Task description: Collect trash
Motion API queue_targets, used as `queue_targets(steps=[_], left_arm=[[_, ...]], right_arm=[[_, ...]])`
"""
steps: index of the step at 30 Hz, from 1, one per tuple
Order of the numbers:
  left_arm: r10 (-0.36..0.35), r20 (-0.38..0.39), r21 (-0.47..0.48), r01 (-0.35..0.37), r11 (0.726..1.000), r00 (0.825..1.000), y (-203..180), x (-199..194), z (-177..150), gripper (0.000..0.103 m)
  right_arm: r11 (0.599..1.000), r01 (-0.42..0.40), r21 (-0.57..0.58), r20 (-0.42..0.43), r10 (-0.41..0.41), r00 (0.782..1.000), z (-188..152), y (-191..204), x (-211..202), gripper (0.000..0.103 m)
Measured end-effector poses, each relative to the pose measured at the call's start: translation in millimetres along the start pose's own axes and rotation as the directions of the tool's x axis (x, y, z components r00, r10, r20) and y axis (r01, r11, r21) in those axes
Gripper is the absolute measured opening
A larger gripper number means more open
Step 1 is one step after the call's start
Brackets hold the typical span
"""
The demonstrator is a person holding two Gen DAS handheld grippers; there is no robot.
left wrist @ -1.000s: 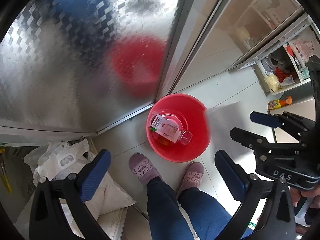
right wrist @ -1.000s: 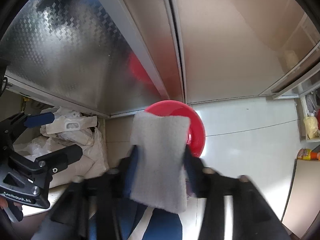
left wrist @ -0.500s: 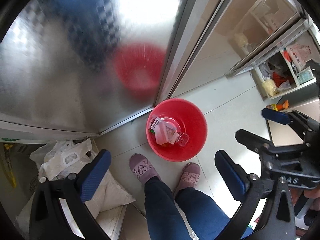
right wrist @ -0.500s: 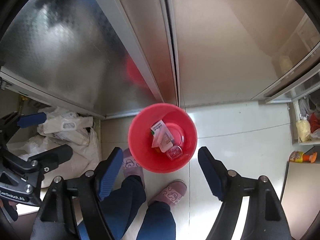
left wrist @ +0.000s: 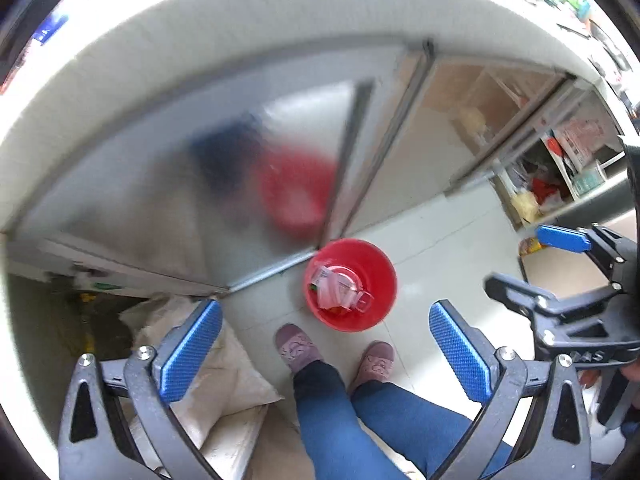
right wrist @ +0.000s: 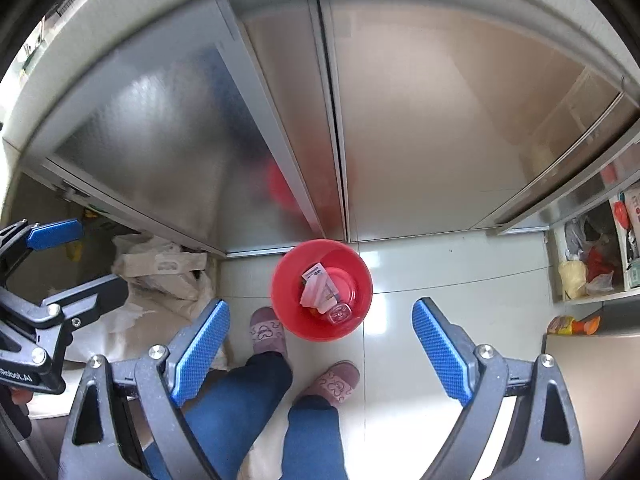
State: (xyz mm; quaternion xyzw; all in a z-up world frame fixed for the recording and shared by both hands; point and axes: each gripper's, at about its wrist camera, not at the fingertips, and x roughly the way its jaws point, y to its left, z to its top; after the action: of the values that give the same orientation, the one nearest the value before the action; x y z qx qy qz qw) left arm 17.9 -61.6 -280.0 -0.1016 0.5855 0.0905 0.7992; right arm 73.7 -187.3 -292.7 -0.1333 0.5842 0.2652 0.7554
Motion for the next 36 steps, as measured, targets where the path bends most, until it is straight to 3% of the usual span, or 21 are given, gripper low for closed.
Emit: queue_targets(steps=[4,11,15,20,26,30,36], left_arm=[[0.006,0.049,-0.019,-0.005,1.000,0.999,8.3,-47.3,7.7,0.103],[0.026,0.110,-0.054,-0.020,0.998,0.994,21.3,-112.1,23.5,0.103],[0.035,0.109,-0.080,-0.027,0.996,0.993,36.4,-137.8,37.7,0.103],[0.067,0.151,-0.139,-0.045,0.989,0.986,75.6,-171.8,55.6,0.103],[0.117,0.177,-0.217,-0.077,0.973,0.977,133.2,-195.0,81.0,0.103],[0.114,0.185,-0.294,-0.056,0.954,0.976,170.1,-199.0,99.4,0.103],[0.160,0.179,-0.337,-0.092,0.937,0.971,215.3,-196.8,118.0,0.103]], right_arm=[[0.999,-0.030,-0.037,-0.003,0.030,1.000,13.1,8.3,-34.0,0.103],[0.989,-0.025,-0.149,0.125,0.044,0.991,37.5,40.7,-104.5,0.103],[0.974,-0.082,-0.213,0.079,0.101,0.992,63.3,59.7,-122.1,0.103],[0.951,-0.081,-0.298,0.146,0.129,0.981,96.5,83.9,-143.2,0.103],[0.934,-0.100,-0.344,0.178,0.170,0.969,149.1,116.7,-156.8,0.103],[0.916,-0.107,-0.387,0.185,0.191,0.964,178.8,143.1,-155.5,0.103],[0.884,-0.123,-0.450,0.149,0.211,0.966,230.3,191.9,-141.7,0.103]])
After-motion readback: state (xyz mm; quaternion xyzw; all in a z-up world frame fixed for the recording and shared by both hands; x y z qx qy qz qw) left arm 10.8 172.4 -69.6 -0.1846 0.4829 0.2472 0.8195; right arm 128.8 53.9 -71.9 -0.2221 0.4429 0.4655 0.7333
